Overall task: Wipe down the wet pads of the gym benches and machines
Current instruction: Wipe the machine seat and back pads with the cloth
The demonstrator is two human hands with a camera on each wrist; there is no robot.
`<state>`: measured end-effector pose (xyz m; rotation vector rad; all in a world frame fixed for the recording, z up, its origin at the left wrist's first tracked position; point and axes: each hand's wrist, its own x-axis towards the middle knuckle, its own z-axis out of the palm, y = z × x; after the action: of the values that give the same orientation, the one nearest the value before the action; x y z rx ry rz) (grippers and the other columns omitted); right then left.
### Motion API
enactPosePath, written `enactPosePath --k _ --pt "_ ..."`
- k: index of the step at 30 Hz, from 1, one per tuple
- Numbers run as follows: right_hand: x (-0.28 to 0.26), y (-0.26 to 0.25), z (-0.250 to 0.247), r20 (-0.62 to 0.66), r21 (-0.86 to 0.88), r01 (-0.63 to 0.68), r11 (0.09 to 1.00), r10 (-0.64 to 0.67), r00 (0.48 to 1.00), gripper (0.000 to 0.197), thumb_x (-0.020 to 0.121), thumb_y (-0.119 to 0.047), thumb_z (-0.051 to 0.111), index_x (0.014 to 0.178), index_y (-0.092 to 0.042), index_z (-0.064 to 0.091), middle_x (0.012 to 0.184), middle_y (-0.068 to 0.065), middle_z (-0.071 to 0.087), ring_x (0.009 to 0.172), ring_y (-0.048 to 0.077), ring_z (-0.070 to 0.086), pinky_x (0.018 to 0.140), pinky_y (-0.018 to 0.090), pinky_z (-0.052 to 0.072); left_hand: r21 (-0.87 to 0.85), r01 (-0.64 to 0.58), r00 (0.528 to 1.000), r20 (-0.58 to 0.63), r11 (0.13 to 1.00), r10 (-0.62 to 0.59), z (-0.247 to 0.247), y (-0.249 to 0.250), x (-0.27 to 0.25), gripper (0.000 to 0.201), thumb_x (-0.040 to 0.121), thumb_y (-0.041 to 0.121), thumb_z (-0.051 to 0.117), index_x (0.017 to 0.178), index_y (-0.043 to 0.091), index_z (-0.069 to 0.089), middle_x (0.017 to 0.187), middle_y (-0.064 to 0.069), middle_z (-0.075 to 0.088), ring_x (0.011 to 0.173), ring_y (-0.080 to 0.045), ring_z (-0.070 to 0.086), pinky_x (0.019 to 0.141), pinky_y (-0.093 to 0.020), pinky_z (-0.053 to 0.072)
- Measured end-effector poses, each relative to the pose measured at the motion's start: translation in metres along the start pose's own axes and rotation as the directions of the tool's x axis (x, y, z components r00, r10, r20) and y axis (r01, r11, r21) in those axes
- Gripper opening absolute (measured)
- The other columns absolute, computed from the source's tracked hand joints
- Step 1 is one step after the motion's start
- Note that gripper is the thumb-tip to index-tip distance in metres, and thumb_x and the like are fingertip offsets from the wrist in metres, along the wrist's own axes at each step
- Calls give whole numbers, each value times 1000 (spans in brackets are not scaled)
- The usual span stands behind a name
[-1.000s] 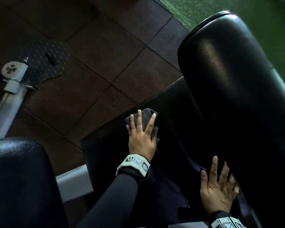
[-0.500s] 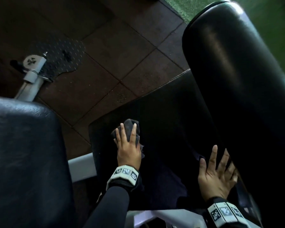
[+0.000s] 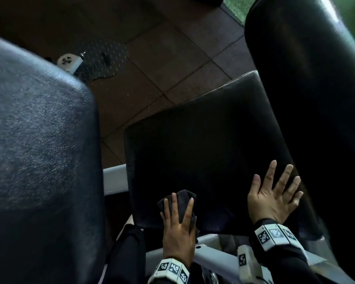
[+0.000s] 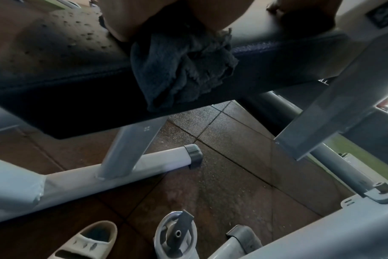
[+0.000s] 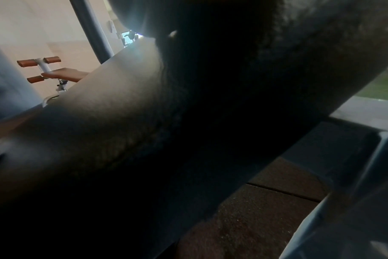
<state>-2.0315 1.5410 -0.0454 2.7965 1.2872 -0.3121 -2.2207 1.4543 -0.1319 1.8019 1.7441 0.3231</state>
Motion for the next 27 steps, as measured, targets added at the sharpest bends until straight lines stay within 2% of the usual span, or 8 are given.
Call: enactPosePath --k 5,10,14,18,20,22,24,27 --pt "1 2 6 -52 -10 23 1000 -23 998 58 95 -52 13 145 -41 -13 157 -3 -15 142 20 -9 112 46 -4 51 92 996 13 994 -93 8 8 0 53 101 49 7 151 34 14 158 -17 10 144 -38 8 113 -48 7" --pt "2 4 11 -93 -20 42 999 -43 995 57 95 -52 13 146 -40 -9 156 -4 -17 142 23 -9 113 49 -2 -20 85 994 -70 996 -86 -7 3 22 49 100 52 12 148 45 14 159 -10 10 146 -31 1 118 -46 7" --pt "4 5 14 -129 -27 52 998 -55 990 56 96 -51 13 147 -39 -6 157 -3 -15 143 25 -8 112 51 0 -35 123 980 -155 992 -127 -21 -30 58 48 97 52 22 145 45 24 158 -10 18 144 -34 10 112 -49 9" --pt "4 6 16 -151 -28 58 998 -62 987 56 96 -50 14 147 -38 -5 157 -2 -12 143 26 -7 113 51 0 -179 302 901 -266 936 -342 -26 -80 69 53 92 49 28 142 35 37 153 -18 28 137 -46 26 110 -58 26" --pt "4 7 16 -146 -31 54 998 -58 987 56 96 -49 15 147 -38 -5 157 -2 -13 143 25 -8 113 50 -1 -300 343 843 -319 890 -433 -20 -90 56 51 94 46 33 141 30 40 149 -21 33 133 -47 32 105 -60 33" --pt "3 7 16 -142 -28 50 998 -53 988 56 96 -50 15 147 -38 -5 157 -3 -14 143 25 -9 113 50 -2 -331 351 815 -353 876 -459 -8 -86 36 45 97 38 42 141 27 41 149 -23 32 132 -50 31 105 -61 34" --pt "2 6 15 -137 -29 47 998 -50 989 56 96 -50 14 147 -38 -6 157 -3 -15 143 24 -10 113 50 -2 -280 334 841 -342 900 -418 5 -72 12 45 99 37 39 143 26 39 154 -21 23 138 -48 21 108 -60 28" --pt "1 5 14 -125 -29 50 998 -53 991 57 94 -53 7 147 -39 -8 156 -3 -16 143 23 -11 113 50 -3 -125 254 942 -193 959 -275 17 -39 -14 56 101 48 12 146 26 34 158 -17 10 145 -40 1 112 -60 19"
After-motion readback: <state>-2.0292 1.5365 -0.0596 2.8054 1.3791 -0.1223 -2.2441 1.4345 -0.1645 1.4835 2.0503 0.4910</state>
